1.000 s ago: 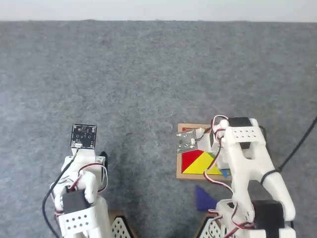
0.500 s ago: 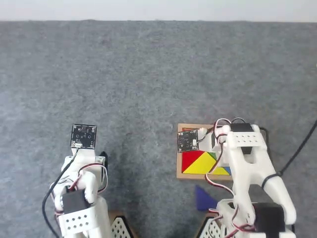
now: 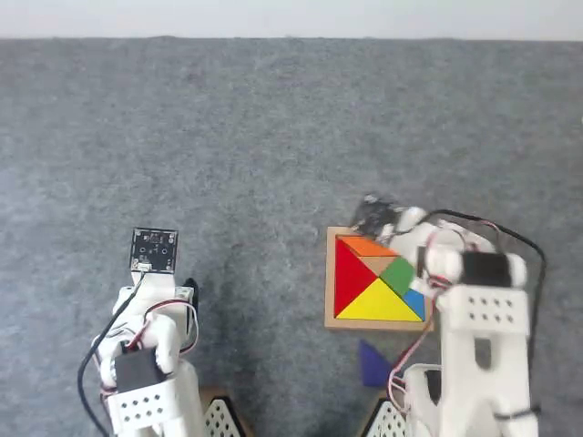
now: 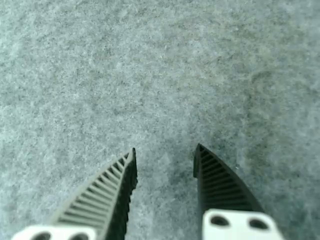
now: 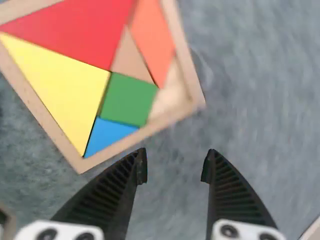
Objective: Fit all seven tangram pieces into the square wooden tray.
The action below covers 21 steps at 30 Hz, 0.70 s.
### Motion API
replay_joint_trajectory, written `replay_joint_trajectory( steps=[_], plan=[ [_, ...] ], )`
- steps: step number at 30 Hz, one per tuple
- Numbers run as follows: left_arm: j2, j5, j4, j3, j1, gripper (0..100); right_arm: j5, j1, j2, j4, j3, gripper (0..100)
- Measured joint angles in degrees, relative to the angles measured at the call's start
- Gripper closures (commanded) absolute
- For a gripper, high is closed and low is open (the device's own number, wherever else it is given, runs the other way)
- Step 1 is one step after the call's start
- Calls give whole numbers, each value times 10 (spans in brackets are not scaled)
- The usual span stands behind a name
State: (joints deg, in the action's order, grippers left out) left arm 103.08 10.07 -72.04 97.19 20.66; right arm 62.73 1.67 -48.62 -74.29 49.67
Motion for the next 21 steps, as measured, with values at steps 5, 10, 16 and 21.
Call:
replay_joint_trajectory(
  steps=[5, 10, 16, 21],
  plan=[
    [0, 0, 0, 0, 0, 817, -156, 102, -29, -40, 1, 812],
    [0, -25, 0, 0, -43, 817, -258, 201, 4, -32, 27, 812],
    [0, -38, 0, 0, -115, 817, -333, 252, 151, 52, 45, 812],
    [0, -40, 0, 0, -253, 817, -386, 318, 244, 101, 41, 808]
  ],
)
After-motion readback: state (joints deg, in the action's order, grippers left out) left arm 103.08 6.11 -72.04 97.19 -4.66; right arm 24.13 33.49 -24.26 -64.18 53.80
